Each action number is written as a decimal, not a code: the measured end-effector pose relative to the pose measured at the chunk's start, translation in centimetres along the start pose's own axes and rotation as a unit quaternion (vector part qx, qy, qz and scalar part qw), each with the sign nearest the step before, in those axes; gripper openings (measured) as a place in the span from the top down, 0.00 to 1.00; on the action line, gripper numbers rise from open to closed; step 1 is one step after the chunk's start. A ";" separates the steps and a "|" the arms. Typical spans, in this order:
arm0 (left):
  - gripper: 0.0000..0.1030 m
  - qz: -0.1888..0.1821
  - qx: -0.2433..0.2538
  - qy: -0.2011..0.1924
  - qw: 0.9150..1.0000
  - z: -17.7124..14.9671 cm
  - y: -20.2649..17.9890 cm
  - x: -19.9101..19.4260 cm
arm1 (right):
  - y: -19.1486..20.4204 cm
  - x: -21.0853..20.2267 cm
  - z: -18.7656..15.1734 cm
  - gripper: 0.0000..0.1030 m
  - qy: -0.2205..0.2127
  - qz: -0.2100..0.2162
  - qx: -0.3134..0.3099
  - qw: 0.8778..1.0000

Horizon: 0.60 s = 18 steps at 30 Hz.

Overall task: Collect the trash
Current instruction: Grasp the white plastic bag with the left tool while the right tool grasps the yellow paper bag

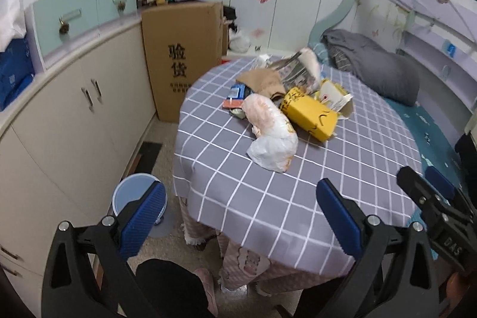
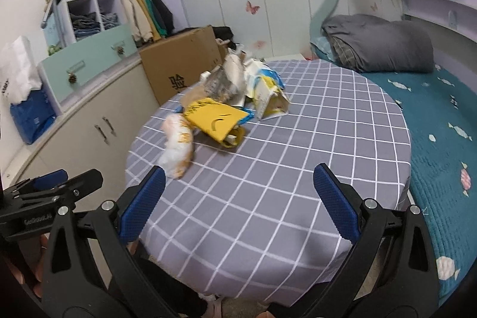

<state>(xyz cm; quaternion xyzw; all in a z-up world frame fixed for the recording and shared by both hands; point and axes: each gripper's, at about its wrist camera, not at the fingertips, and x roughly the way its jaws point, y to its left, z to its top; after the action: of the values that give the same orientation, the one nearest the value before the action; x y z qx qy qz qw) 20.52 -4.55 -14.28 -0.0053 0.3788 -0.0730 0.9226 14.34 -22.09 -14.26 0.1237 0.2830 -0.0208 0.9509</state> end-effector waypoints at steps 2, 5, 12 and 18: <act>0.04 0.000 -0.004 0.018 1.000 0.6 -0.6 1.8 | -0.7 1.1 0.4 0.06 0.008 -0.009 0.001 1.000; 0.04 -0.007 -0.004 0.039 0.999 1.5 -1.4 3.8 | -1.8 2.7 1.1 0.06 0.020 -0.020 0.006 1.000; 0.04 -0.008 0.000 0.087 0.996 3.9 -3.4 10.0 | -4.1 6.6 2.4 0.06 0.057 -0.020 0.019 0.998; 0.09 -0.019 0.004 0.105 0.994 5.4 -3.7 13.3 | -3.2 9.4 3.4 0.06 0.084 -0.002 -0.019 0.996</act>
<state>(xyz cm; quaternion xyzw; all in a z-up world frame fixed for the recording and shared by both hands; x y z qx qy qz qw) 33.15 -10.26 -19.51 -0.0013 0.4735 -0.0922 0.8760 23.73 -25.77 -17.35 0.1067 0.3626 -0.0072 0.9258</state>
